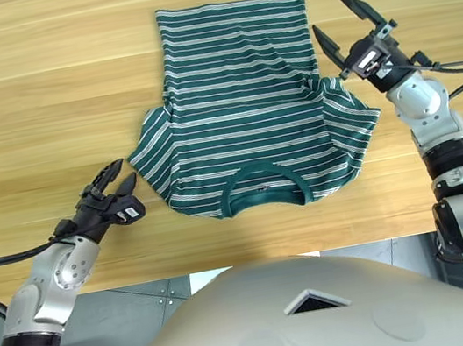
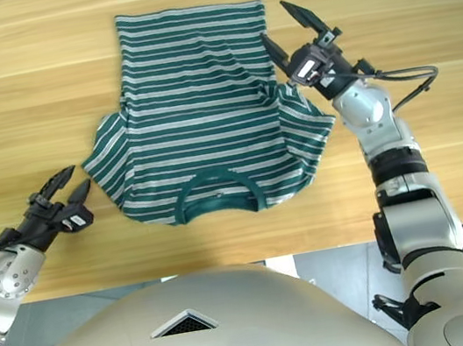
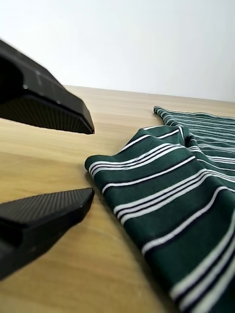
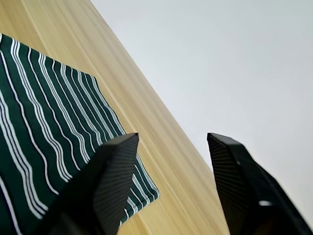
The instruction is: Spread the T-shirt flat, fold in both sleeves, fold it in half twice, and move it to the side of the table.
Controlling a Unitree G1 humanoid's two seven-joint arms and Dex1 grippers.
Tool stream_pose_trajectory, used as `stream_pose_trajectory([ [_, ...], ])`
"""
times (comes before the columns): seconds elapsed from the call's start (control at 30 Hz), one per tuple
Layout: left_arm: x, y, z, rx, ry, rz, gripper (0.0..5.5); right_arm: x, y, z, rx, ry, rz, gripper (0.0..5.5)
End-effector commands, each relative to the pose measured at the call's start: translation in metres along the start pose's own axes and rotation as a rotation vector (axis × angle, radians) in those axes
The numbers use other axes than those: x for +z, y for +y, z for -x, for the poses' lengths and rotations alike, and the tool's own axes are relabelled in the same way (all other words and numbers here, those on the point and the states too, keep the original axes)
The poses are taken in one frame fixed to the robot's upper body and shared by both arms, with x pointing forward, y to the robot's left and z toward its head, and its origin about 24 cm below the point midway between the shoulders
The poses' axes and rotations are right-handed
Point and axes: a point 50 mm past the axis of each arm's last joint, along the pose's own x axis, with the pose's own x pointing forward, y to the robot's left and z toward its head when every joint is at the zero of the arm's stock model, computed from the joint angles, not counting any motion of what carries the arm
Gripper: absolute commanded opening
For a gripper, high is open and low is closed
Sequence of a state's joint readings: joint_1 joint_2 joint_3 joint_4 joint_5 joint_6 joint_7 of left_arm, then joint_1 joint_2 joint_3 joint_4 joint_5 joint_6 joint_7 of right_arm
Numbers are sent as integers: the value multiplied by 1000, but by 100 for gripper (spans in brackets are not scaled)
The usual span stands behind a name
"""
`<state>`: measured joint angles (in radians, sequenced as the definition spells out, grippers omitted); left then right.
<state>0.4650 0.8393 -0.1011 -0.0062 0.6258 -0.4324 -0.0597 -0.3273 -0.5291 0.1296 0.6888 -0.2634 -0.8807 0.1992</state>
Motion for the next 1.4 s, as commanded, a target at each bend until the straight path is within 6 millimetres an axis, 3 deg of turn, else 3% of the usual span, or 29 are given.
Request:
stream_pose_trajectory([
  [0.03,-1,-42,12,-237,29,-6,212,1,0,0,-3,-3,-1,261],
  [0.2,-1,-28,-27,-216,17,-48,212,0,2,1,-10,3,-11,261],
  [0.57,-10,-15,-54,-215,44,-73,212,-1,5,2,-17,10,-19,261],
  [0.9,2,-27,-48,-290,-10,-52,113,-2,5,2,-17,14,-15,261],
  [1.4,11,-39,-33,-287,9,3,113,-4,3,4,-7,21,-10,261],
])
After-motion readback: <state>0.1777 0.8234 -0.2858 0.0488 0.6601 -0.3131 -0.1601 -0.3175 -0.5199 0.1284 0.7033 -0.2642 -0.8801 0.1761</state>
